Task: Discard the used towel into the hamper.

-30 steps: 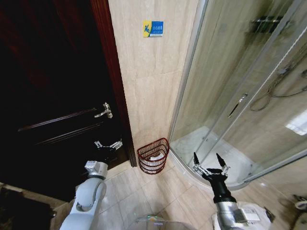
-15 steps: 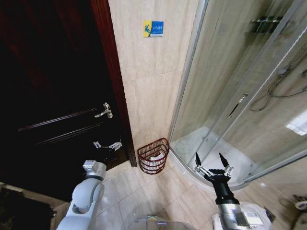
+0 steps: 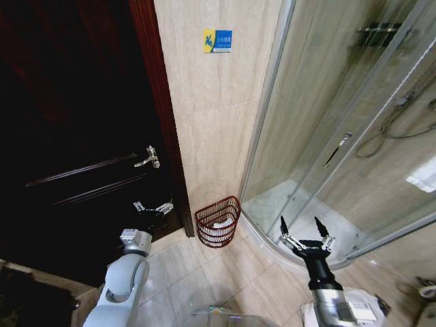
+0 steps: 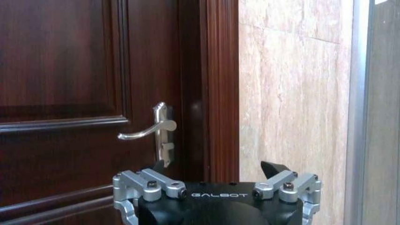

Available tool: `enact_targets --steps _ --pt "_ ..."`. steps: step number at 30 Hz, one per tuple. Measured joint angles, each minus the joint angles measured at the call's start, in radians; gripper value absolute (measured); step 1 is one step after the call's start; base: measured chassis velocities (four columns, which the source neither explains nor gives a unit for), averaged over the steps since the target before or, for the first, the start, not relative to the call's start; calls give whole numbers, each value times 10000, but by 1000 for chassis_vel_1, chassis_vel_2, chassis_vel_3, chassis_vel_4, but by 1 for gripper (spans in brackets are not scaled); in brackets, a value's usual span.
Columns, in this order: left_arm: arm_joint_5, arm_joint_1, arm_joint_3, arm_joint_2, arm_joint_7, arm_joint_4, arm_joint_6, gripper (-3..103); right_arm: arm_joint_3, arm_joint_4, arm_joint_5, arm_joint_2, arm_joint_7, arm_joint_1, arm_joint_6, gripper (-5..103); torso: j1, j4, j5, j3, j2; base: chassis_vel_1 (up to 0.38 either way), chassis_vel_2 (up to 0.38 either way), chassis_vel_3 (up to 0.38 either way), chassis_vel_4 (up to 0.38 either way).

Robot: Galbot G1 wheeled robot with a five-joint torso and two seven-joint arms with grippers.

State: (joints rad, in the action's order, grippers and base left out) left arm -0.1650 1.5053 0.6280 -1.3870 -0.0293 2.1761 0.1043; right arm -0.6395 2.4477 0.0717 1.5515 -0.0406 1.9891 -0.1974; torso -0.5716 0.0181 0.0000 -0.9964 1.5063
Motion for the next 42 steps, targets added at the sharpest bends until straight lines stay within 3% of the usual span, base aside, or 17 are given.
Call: enact_targets --steps 42 --pt "121 -20 -18 -2 -16 19 54 100 -526 94 31 -12 172 -11 184 100 0 0 0 0 0 -20 -20 15 18"
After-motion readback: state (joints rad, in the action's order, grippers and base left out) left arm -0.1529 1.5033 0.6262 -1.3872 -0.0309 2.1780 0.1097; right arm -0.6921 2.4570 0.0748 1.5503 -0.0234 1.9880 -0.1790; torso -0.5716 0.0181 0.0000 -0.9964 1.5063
